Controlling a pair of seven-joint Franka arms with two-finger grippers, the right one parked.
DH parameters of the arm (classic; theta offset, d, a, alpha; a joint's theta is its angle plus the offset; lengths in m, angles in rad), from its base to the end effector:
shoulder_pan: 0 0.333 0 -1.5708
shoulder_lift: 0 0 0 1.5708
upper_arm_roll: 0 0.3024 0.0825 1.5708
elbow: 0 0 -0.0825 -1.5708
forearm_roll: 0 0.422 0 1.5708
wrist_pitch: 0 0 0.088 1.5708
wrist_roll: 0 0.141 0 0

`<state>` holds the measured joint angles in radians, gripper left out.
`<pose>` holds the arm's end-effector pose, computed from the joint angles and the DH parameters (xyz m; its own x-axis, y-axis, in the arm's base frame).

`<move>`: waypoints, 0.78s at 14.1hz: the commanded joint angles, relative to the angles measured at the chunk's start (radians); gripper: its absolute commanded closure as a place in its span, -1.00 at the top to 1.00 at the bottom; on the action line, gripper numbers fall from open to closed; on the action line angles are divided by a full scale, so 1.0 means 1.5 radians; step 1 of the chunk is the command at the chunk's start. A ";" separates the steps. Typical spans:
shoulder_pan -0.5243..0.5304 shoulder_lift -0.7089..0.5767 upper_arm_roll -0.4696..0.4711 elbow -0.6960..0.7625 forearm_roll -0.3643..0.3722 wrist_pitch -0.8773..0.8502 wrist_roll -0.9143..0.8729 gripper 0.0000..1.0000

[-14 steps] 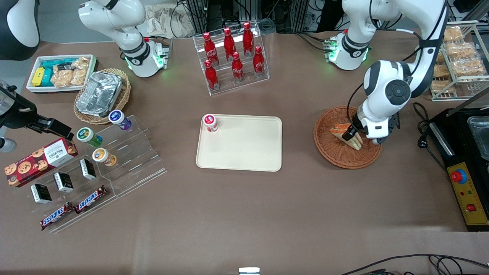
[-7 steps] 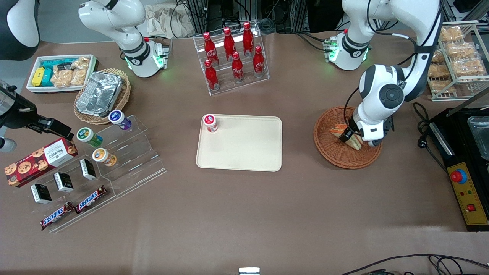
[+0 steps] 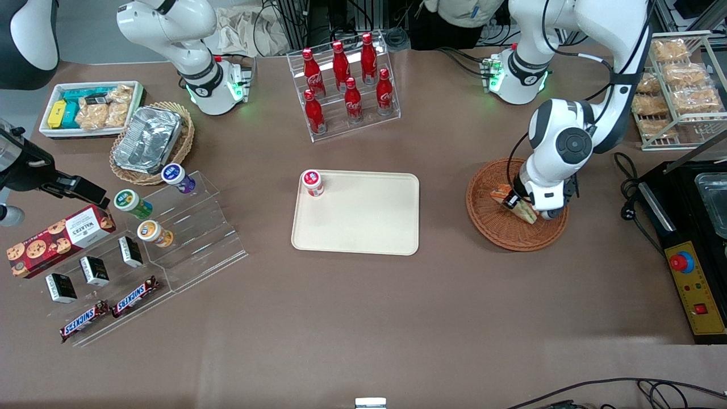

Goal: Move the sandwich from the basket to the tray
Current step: 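Close the left gripper on the wrapped sandwich's edge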

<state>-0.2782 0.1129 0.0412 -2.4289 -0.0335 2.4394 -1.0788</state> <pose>0.4816 -0.1165 0.1732 0.6429 0.7636 -0.0609 0.7590 -0.6457 -0.0834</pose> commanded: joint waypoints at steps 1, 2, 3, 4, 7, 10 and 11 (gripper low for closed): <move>-0.007 0.001 0.002 -0.004 0.006 0.010 -0.013 -0.35; -0.007 0.001 0.002 -0.003 0.007 0.010 -0.012 -0.73; -0.007 0.001 0.002 -0.001 0.007 0.009 -0.011 -0.97; -0.007 0.001 0.002 0.003 0.007 0.004 -0.009 -1.00; -0.006 -0.005 0.002 0.034 0.008 -0.038 -0.001 -1.00; -0.004 -0.003 0.003 0.130 0.008 -0.163 0.001 -1.00; -0.003 -0.003 0.003 0.165 0.008 -0.209 0.004 -1.00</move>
<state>-0.2782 0.1107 0.0412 -2.2876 -0.0318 2.2511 -1.0768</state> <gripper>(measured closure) 0.767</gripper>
